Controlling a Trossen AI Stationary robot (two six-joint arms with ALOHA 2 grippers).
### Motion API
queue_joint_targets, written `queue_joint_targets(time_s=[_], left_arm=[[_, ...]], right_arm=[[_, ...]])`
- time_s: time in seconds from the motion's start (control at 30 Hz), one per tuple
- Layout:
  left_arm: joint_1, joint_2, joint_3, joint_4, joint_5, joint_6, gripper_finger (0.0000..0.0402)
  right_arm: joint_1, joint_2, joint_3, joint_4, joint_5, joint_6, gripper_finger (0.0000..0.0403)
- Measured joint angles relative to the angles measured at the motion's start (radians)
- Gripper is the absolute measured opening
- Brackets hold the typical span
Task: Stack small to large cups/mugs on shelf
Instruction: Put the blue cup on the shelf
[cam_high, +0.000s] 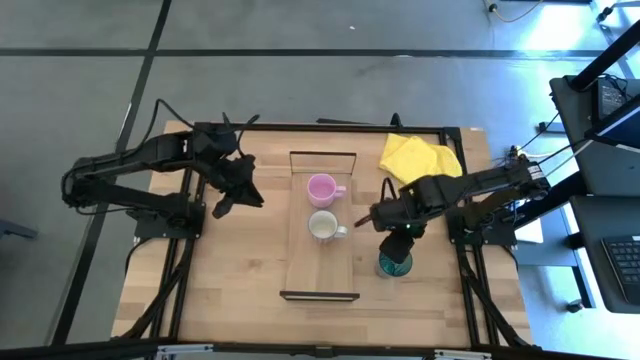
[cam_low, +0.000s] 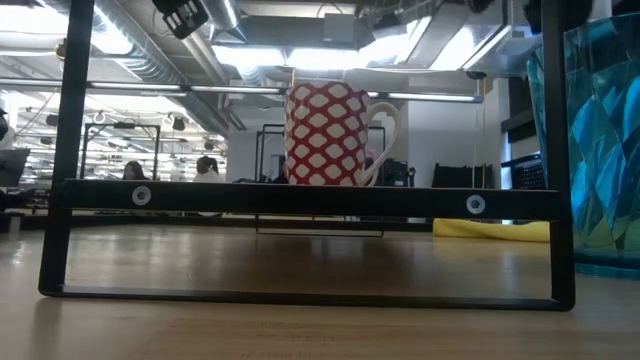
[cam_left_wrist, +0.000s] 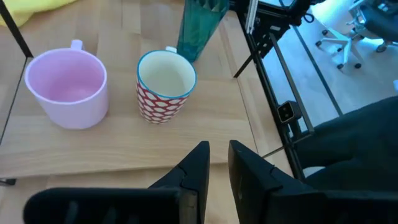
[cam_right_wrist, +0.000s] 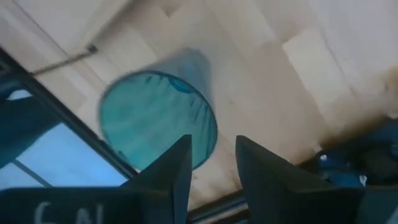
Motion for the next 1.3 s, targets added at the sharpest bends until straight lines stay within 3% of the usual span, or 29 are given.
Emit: queue_joint_targets(time_s=[0.23, 0.5, 0.9, 1.07, 1.2, 1.3], left_arm=[[0.0, 0.001, 0.0, -0.03, -0.001, -0.024, 0.0055], [0.0, 0.002, 0.0, -0.029, -0.029, -0.037, 0.0055], [0.0, 0.004, 0.0, -0.018, -0.058, -0.066, 0.0055], [0.0, 0.004, 0.0, -0.017, -0.062, -0.07, 0.0055], [0.0, 0.004, 0.0, -0.017, -0.077, -0.071, 0.0055], [0.0, 0.004, 0.0, -0.017, -0.077, -0.074, 0.0055]], right_arm=[[0.048, -0.011, -0.127, 0.174, -0.001, 0.06, 0.0126], [0.094, -0.011, -0.225, 0.227, 0.009, 0.122, 0.0126], [0.103, -0.027, -0.163, 0.32, 0.045, 0.115, 0.0126], [0.099, -0.027, -0.072, 0.283, 0.172, 0.071, 0.0126], [0.096, -0.029, -0.008, 0.151, 0.307, 0.06, 0.0126], [0.096, -0.029, 0.006, 0.014, 0.34, 0.059, 0.0126]])
